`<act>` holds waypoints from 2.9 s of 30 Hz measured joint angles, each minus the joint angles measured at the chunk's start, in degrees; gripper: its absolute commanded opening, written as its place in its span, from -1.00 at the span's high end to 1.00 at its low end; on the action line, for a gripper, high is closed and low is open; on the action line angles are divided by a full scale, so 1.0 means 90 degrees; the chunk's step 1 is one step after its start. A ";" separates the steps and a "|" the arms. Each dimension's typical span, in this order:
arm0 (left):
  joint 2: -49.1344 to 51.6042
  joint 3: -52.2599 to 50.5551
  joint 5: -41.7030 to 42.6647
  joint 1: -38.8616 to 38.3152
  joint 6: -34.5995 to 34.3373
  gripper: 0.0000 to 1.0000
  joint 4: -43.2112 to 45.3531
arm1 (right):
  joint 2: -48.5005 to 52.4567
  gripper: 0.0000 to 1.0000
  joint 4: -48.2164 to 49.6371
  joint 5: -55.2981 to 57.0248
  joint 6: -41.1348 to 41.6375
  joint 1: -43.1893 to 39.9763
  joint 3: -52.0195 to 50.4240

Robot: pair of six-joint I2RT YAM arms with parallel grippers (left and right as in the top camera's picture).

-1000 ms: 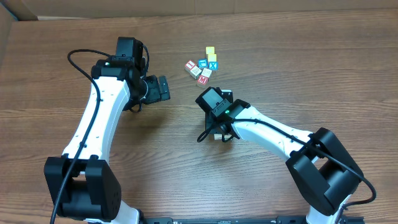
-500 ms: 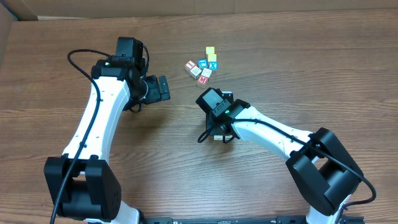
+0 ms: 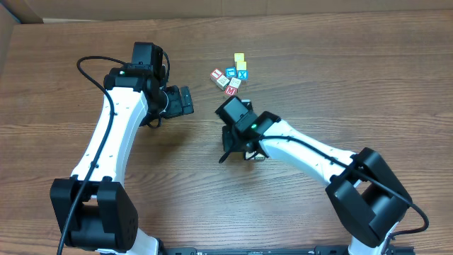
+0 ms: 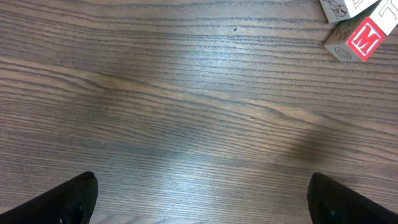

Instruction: Flip 4 blocks

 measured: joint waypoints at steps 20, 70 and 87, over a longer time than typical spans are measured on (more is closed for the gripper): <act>0.0000 0.0000 0.0000 0.0000 0.0000 -1.00 0.0000 | 0.0000 0.81 -0.0624 0.0614 0.0272 0.0452 -0.0163; 0.0000 0.0000 0.0000 0.0000 0.0000 -1.00 0.0000 | -0.0107 0.92 -0.1962 -0.0663 0.0328 -0.1328 -0.0248; 0.0000 0.0000 0.0000 0.0000 0.0000 -0.99 0.0000 | -0.0107 0.92 -0.1491 -0.0442 0.0211 -0.1120 -0.0243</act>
